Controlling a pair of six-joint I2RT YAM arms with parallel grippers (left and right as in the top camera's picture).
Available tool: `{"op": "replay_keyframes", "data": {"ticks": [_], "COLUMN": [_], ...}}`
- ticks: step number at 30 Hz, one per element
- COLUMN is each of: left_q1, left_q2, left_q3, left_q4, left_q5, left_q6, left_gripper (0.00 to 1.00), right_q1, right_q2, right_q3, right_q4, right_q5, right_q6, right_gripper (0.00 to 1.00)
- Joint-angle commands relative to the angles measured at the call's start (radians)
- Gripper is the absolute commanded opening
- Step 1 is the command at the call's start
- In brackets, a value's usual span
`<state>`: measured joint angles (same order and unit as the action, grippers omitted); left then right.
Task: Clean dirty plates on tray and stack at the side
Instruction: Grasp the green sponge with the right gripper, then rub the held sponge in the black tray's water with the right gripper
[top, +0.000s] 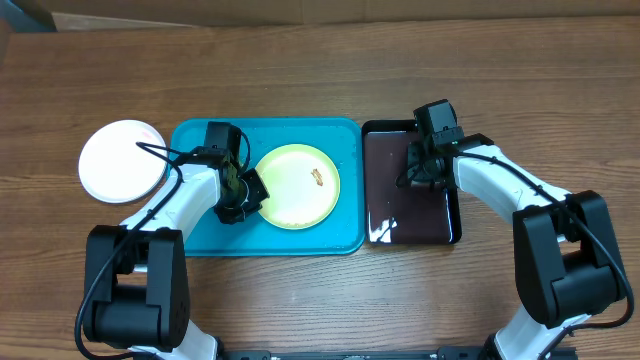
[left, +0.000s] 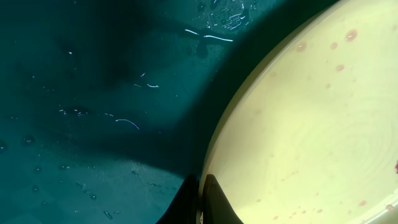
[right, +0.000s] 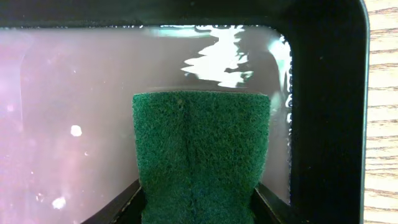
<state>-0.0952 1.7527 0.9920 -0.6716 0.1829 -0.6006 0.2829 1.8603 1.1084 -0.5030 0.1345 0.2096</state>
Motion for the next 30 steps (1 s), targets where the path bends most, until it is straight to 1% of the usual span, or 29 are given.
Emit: {"op": "replay_keyframes", "data": {"ticks": [1, 2, 10, 11, 13, 16, 18, 21, 26, 30], "left_q1": [-0.005, -0.005, -0.005, -0.005, -0.005, -0.005, -0.005, -0.005, -0.005, -0.005], "left_q2": [0.027, 0.027, 0.027, 0.027, 0.027, 0.027, 0.027, 0.027, 0.027, 0.027], "left_q3": [0.005, 0.005, 0.005, 0.005, 0.005, 0.006, 0.005, 0.005, 0.005, 0.006], "left_q4": [0.001, 0.001, 0.001, 0.0, 0.001, 0.001, 0.001, 0.003, 0.001, 0.002], "left_q5": [-0.022, -0.022, -0.022, -0.022, -0.022, -0.022, -0.022, -0.022, -0.022, -0.022], "left_q6": [-0.006, -0.006, -0.006, -0.006, -0.006, -0.006, -0.006, -0.006, -0.005, -0.006], "left_gripper": [0.04, 0.04, 0.04, 0.04, 0.04, 0.04, 0.04, 0.04, 0.05, 0.08], "right_q1": [-0.003, -0.003, -0.003, -0.003, -0.003, -0.003, -0.003, -0.003, -0.002, -0.002], "right_q2": [-0.001, -0.001, -0.001, -0.001, -0.001, -0.001, -0.006, -0.035, -0.123, -0.204], "right_q3": [-0.01, -0.01, -0.01, -0.01, -0.01, -0.009, 0.003, 0.051, 0.105, 0.105], "right_q4": [-0.006, -0.008, -0.015, -0.015, -0.015, -0.011, -0.004, -0.05, -0.148, -0.19], "right_q5": [-0.004, -0.004, -0.004, -0.004, -0.005, -0.024, -0.031, -0.031, -0.032, -0.043], "right_q6": [0.005, 0.005, 0.005, 0.005, 0.005, 0.004, 0.003, 0.003, 0.0, 0.0], "right_gripper": [0.52, 0.54, 0.53, 0.49, 0.38, 0.27, 0.17, 0.13, 0.04, 0.04]}}
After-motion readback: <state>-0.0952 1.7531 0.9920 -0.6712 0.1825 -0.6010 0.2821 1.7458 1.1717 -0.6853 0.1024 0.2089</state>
